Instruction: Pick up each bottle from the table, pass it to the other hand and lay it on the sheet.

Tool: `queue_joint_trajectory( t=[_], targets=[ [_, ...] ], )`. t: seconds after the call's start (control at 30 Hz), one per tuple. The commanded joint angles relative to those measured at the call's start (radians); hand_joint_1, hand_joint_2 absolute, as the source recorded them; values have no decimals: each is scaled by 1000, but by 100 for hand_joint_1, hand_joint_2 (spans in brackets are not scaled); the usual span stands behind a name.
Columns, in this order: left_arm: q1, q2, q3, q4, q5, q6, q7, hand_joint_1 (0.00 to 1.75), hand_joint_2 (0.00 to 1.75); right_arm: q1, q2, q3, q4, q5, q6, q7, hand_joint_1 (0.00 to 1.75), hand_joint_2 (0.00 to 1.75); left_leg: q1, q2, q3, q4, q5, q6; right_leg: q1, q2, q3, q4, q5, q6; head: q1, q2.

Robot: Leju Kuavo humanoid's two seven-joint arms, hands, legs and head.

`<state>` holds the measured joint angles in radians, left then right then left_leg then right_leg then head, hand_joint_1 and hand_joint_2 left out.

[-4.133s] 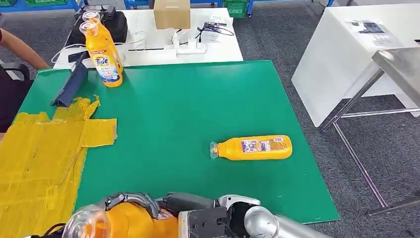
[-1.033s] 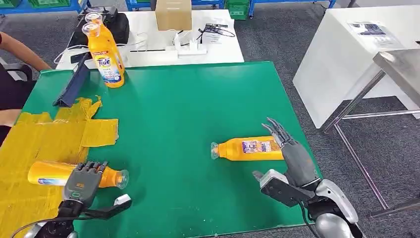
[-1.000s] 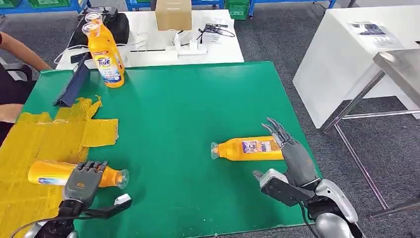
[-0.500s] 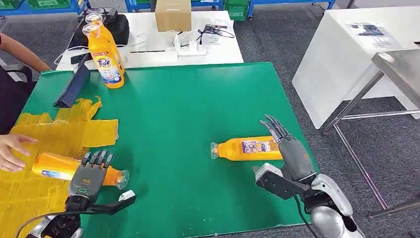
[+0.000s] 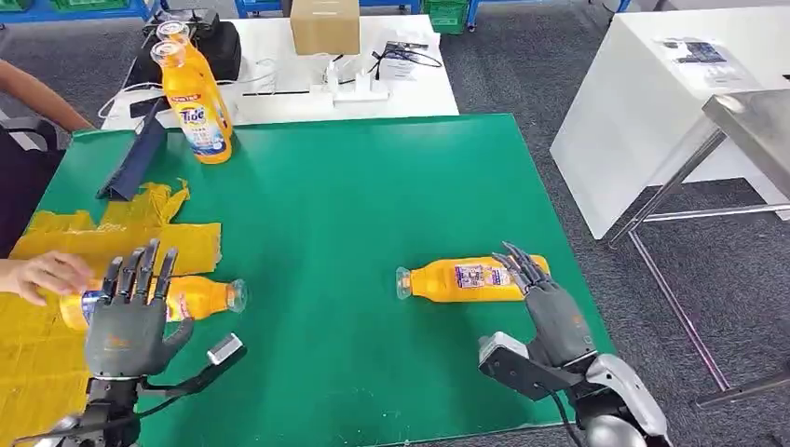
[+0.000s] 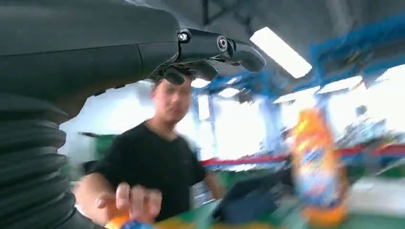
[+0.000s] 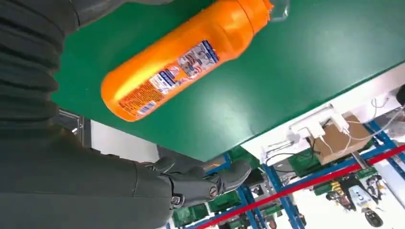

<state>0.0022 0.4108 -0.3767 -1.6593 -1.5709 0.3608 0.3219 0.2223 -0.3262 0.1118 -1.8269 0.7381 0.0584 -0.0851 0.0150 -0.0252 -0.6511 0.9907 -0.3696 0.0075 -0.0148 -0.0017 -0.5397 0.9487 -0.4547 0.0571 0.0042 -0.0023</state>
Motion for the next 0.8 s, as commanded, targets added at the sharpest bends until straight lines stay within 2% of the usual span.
queue_joint_trajectory(
  t=[0.03,0.17,0.2,0.23,0.33,0.43,0.6,0.8],
  targets=[
    [110,-237,292,-223,170,-13,-199,0,0,49,30,-6,-22,28,-12,18,0,175,0,1,0,1,-1,0,1,0,0,0,-1,-1,0,0],
    [110,-237,292,-223,170,-13,-199,0,0,49,30,-6,-22,28,-12,18,0,175,-1,3,3,1,-3,1,0,2,2,1,-2,-2,0,0],
    [109,-256,297,-226,248,-27,-224,0,0,50,30,-9,-23,35,-11,20,0,175,-1,3,2,0,-2,1,0,1,1,0,-1,-2,0,0],
    [112,-290,330,-259,485,-81,-300,0,0,59,35,-18,-30,52,-7,29,0,175,-1,3,3,1,-3,1,0,1,3,1,-2,-3,0,0],
    [110,-353,426,-321,922,-226,-421,0,0,31,27,-31,-2,113,-6,34,0,175,-1,3,2,1,-3,1,0,0,1,1,-2,-2,0,0],
    [85,-363,468,-298,1077,-347,-441,0,0,-61,22,-37,94,191,-16,37,0,175,-1,5,3,1,-3,2,0,3,2,1,-1,-2,0,0],
    [65,-345,448,-272,1112,-389,-455,0,0,-194,3,-18,233,209,38,46,0,175,0,9,4,0,-2,1,1,5,2,-1,1,-2,0,0],
    [37,-331,443,-251,1118,-392,-457,0,0,-248,-37,27,303,192,95,47,0,175,-1,6,3,0,0,3,0,2,3,-1,1,-1,0,0]
  ],
)
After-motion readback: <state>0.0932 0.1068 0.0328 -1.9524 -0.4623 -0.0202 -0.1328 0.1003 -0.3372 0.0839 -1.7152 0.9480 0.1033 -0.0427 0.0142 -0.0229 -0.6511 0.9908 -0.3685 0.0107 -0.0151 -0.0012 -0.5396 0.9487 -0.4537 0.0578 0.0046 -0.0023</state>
